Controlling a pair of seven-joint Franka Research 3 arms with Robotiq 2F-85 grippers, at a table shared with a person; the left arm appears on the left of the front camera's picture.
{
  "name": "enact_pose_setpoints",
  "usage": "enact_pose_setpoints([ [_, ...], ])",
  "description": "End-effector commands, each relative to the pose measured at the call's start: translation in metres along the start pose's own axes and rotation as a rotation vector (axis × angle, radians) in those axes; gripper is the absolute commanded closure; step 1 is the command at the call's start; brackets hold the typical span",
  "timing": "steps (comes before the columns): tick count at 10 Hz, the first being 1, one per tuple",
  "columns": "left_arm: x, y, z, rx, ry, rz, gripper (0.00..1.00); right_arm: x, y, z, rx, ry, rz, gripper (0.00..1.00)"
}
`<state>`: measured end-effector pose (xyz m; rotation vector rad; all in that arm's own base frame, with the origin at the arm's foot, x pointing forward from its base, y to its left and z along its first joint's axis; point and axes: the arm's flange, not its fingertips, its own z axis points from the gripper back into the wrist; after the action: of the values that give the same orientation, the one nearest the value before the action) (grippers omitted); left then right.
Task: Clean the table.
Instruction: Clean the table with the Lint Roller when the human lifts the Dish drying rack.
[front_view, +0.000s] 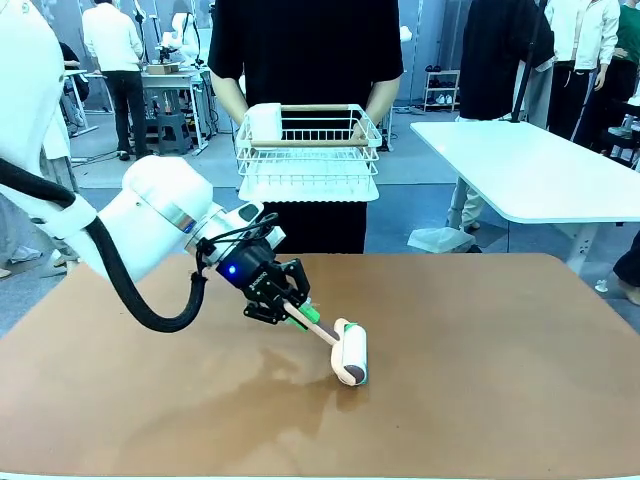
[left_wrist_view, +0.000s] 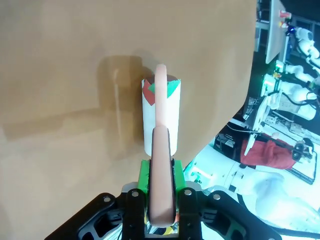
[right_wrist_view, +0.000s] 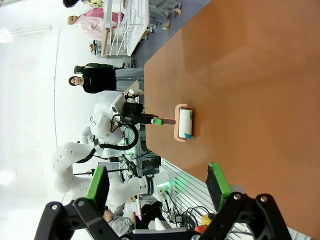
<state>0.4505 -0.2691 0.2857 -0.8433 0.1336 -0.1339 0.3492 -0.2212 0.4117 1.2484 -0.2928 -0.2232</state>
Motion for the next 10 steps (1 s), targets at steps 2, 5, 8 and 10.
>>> enact_pose_setpoints([
  [2,0.005,-0.045,0.033,-0.011,0.031,-0.021,0.78,0.000,0.003,0.000,0.018,-0.005,0.014,0.00],
  [5,-0.001,-0.070,0.082,-0.058,0.050,0.012,0.78,0.000,0.003,0.000,0.018,-0.005,0.014,0.00],
  [8,-0.006,-0.040,0.146,-0.028,0.065,0.009,0.78,0.000,0.003,0.000,0.018,-0.005,0.014,0.00],
  [10,-0.018,0.003,0.192,0.045,0.068,-0.033,0.78,0.000,0.003,0.000,0.018,-0.005,0.014,0.00],
])
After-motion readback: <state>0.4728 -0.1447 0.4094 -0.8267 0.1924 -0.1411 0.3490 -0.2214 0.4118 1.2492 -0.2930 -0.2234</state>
